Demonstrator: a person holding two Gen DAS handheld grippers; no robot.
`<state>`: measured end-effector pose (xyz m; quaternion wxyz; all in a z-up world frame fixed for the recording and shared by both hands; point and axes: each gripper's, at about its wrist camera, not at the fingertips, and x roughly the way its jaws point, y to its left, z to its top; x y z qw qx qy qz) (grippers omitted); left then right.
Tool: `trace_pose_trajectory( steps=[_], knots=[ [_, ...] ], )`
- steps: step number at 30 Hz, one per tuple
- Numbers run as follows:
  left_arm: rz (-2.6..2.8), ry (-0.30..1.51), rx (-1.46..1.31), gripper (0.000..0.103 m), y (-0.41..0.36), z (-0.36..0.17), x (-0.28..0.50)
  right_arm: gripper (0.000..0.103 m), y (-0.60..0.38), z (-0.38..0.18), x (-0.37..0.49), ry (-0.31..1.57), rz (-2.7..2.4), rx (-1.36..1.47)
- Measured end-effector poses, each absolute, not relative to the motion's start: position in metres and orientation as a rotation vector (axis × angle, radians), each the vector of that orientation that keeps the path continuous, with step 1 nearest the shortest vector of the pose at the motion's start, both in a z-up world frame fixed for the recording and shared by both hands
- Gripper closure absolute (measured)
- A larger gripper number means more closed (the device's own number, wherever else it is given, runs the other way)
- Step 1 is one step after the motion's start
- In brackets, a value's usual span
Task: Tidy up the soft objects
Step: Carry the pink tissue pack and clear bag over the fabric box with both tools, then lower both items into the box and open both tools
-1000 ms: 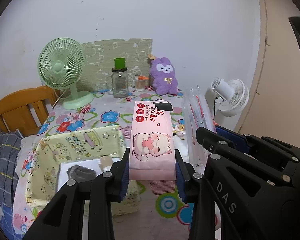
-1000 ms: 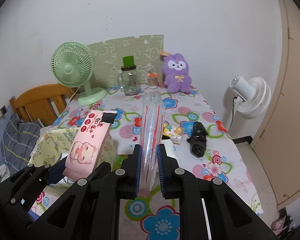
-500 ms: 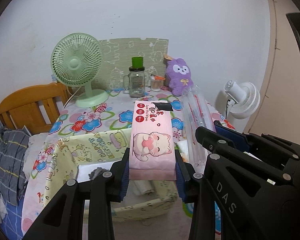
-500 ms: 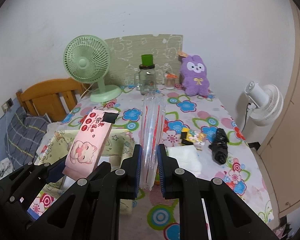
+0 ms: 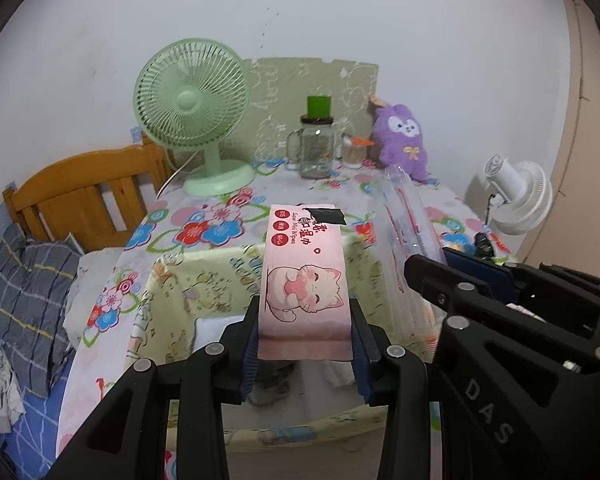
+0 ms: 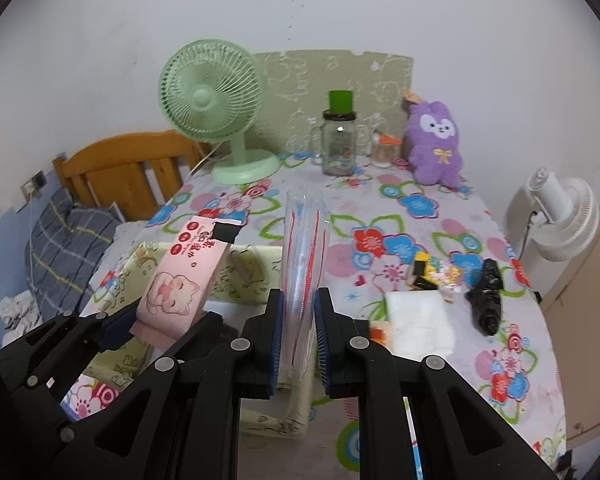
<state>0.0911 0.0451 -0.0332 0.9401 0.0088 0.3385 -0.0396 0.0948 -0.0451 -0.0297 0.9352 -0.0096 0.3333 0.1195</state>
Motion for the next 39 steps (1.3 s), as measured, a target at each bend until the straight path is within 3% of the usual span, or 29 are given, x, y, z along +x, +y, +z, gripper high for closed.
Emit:
trace_pose_trajectory(
  steps=[26,32,34,37,39],
  knots=[
    [0.023,0.826,-0.001,0.061,0.086,-0.082,0.117,0.084,0.005,-0.076,0.124,0.822,0.372,-0.055],
    [-0.01,0.844,-0.01,0.046,0.084,-0.081,0.121,0.08,0.004,-0.077,0.127,0.843,0.391,-0.049],
    [-0.026,0.848,-0.024,0.034,0.082,-0.078,0.119,0.078,0.001,-0.074,0.128,0.837,0.389,-0.052],
    [-0.019,0.832,-0.018,0.024,0.076,-0.073,0.116,0.063,-0.004,-0.071,0.128,0.829,0.384,-0.049],
    [-0.016,0.816,-0.011,0.023,0.073,-0.069,0.113,0.053,-0.009,-0.068,0.126,0.814,0.392,-0.035]
  ],
)
